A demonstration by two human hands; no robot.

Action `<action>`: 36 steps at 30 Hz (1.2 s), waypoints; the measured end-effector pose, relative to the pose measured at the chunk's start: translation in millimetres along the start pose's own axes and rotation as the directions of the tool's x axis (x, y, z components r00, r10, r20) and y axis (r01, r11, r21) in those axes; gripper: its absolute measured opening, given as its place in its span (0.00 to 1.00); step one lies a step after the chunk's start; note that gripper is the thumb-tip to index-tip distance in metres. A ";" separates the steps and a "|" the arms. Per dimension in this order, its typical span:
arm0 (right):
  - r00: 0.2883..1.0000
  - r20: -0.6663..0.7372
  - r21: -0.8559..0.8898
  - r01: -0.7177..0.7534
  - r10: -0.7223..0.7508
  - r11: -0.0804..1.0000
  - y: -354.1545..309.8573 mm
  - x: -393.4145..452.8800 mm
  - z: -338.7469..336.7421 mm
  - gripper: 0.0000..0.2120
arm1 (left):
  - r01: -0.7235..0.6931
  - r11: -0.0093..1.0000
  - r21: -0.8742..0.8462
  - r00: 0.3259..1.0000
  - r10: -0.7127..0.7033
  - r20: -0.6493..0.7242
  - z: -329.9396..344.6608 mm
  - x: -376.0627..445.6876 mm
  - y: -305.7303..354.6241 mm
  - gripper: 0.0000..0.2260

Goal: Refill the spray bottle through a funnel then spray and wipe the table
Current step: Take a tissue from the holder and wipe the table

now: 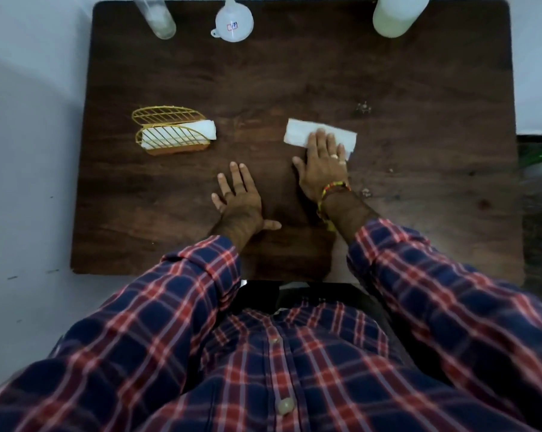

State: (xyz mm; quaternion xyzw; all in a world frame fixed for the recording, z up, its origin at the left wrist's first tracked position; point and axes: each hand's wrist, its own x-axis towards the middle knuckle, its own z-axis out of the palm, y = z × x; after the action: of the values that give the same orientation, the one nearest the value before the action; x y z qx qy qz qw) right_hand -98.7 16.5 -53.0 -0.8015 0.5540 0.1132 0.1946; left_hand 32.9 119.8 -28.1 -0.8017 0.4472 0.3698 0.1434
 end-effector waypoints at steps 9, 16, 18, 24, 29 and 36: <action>0.986 0.018 -0.090 0.164 -0.163 0.982 -5.4 -3.6 6.2 0.32 | 0.119 0.988 -0.094 0.992 -0.114 0.057 -12.6 6.2 19.0 0.70; 0.998 0.006 -0.019 0.066 -0.066 0.998 -6.8 71.8 -27.8 0.32 | 0.167 0.982 -0.091 0.983 -0.159 0.091 -21.2 8.1 27.3 0.70; 0.982 0.046 -0.059 0.188 -0.185 0.980 -14.9 55.7 -18.2 0.33 | 0.175 0.979 -0.101 0.982 -0.165 0.096 -22.8 8.2 27.9 0.69; 0.989 -0.011 -0.095 0.148 -0.150 0.984 20.1 -11.1 10.0 0.32 | 0.151 0.981 -0.123 0.986 -0.141 0.091 -23.3 7.1 24.9 0.69; 0.999 0.012 -0.057 0.034 -0.033 0.998 21.2 32.6 -11.7 0.33 | 0.153 0.982 -0.110 0.986 -0.145 0.081 -25.3 3.9 26.8 0.69; 0.981 0.047 -0.093 0.194 -0.191 0.977 11.9 -42.5 18.1 0.33 | 0.126 0.987 -0.103 0.990 -0.119 0.070 -23.6 3.9 23.7 0.69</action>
State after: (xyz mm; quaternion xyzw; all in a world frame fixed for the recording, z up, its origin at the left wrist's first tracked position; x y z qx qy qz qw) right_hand -124.5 56.6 -54.6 -0.8576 0.4639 0.1357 0.1757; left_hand 25.7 90.9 -12.3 -0.8221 0.3717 0.4090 0.1371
